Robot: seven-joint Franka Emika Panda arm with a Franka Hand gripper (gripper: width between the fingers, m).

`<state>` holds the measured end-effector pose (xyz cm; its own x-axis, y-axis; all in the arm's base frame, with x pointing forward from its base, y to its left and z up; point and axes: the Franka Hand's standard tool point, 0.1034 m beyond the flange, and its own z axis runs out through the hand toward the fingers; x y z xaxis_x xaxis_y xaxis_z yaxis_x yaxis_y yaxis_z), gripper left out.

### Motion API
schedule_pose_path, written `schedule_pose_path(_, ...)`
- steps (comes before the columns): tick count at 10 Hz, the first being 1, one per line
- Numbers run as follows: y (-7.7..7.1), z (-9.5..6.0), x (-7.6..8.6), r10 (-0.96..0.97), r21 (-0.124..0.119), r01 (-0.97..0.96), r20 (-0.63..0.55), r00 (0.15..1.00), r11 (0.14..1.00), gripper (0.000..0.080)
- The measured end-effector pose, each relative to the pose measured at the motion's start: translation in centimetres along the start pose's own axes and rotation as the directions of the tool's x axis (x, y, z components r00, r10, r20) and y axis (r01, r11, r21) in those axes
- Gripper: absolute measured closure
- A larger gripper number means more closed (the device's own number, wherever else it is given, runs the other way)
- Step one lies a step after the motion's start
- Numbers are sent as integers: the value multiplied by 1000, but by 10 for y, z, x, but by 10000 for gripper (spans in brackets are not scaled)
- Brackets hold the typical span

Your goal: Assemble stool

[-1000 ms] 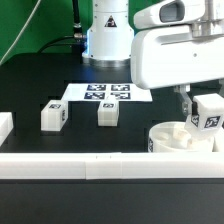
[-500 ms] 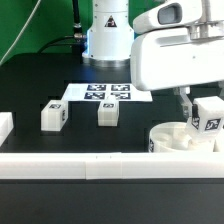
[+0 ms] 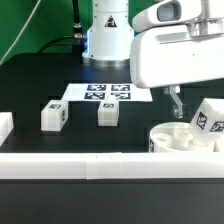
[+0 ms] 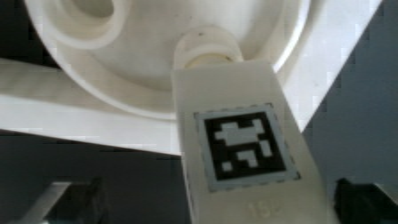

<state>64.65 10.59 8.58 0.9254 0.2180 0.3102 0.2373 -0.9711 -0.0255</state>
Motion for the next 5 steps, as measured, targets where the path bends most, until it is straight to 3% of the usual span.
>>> schedule_pose_path(3, 0, -4, 3, 0, -1, 0, -3, 1000, 1000, 151)
schedule_pose_path(5, 1, -20, 7, -3, 2, 3, 26, 1000, 1000, 151)
